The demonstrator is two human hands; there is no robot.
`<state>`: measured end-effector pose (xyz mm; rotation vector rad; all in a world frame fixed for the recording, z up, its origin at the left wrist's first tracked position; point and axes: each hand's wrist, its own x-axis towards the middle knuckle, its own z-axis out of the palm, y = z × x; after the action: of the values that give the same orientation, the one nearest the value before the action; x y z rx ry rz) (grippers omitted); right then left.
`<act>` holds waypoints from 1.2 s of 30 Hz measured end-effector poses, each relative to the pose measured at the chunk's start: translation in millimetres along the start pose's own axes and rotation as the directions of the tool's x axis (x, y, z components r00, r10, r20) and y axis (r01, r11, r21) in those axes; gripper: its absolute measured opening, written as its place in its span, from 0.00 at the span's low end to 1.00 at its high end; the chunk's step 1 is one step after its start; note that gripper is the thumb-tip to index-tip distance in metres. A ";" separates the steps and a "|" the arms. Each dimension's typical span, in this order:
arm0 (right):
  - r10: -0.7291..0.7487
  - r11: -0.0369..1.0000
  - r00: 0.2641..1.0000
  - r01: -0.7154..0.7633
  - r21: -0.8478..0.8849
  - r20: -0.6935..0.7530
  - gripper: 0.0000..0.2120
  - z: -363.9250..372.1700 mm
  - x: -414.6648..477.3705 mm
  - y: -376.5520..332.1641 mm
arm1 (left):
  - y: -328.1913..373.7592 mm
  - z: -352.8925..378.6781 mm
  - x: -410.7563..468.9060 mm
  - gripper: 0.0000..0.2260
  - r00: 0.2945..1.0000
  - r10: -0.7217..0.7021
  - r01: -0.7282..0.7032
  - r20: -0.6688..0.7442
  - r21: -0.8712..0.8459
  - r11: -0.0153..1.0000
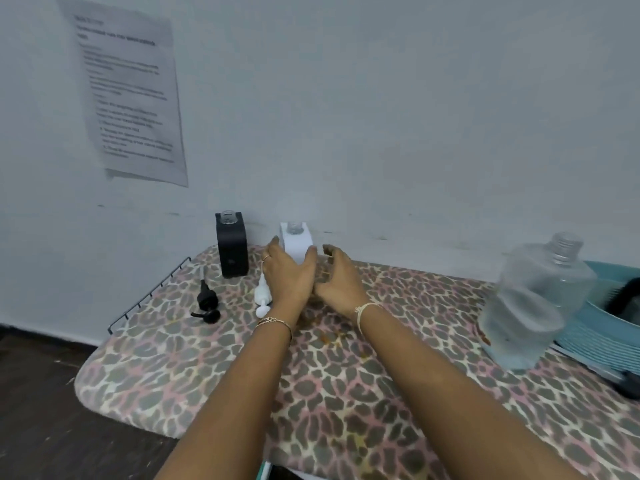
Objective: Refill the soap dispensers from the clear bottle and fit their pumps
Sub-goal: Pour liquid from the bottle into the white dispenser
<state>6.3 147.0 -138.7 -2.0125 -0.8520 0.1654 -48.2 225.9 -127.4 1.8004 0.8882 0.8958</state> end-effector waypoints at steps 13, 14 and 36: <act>0.082 0.974 0.969 -0.028 0.225 -0.235 0.22 5.9 3.8 -7.1 | 3.6 4.9 -11.5 0.25 0.989 -0.116 0.136 0.093 -0.249 0.959; 0.095 0.967 0.963 -0.029 0.254 -0.253 0.22 -1.2 -0.6 -5.1 | 3.8 4.0 -16.9 0.25 0.987 -0.110 0.139 0.118 -0.265 0.954; 0.147 0.887 0.984 -0.085 0.454 -0.102 0.21 -131.5 -105.0 44.1 | 22.9 10.3 -111.6 0.30 0.823 0.196 -0.134 0.533 -0.153 0.979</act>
<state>5.5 -26.0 -120.1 -1.6162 -0.5454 0.2663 -88.2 118.9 -132.1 1.9110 0.3098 0.4680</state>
